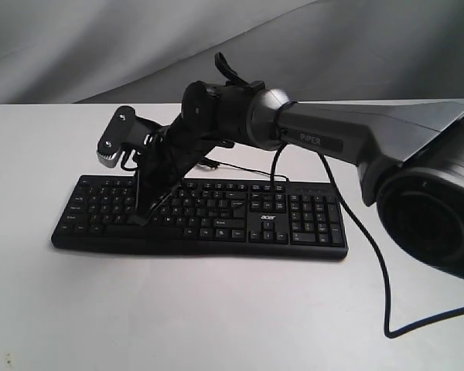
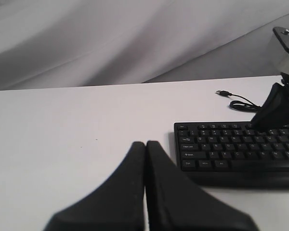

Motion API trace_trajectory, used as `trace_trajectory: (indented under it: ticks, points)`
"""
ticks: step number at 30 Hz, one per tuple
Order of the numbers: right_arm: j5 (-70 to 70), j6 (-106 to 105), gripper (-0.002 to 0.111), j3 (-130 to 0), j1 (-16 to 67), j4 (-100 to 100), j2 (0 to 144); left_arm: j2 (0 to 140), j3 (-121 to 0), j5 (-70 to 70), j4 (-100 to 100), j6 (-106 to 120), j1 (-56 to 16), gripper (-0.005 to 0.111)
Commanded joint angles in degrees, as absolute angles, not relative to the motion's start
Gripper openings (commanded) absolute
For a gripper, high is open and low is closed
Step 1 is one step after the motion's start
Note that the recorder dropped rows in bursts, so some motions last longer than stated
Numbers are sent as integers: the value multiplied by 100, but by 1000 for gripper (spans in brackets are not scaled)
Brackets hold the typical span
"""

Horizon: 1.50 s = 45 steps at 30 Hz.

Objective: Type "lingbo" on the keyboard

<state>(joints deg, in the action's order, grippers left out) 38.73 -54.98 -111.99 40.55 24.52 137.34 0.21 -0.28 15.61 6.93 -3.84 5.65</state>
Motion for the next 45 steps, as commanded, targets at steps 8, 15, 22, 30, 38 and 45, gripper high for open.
trace_trajectory:
  ticks: [8,15,22,30,38,45]
  points:
    - [4034,-5521,0,-11472,4058,2723,14036,0,0,1522,671,-396,571,0]
    - [3979,-5528,0,-11472,4058,2750,14036,0,0,1522,671,-396,571,0]
    - [3926,-5543,0,-11472,4058,2750,14036,0,0,1522,671,-396,571,0]
    - [3903,-5543,0,-11472,4058,2750,14036,0,0,1522,671,-396,571,0]
    - [3811,-5560,0,-11472,4058,2762,14144,0,0,1522,671,-396,571,0]
    - [3794,-5569,0,-11472,4058,2763,14155,0,0,1522,671,-396,571,0]
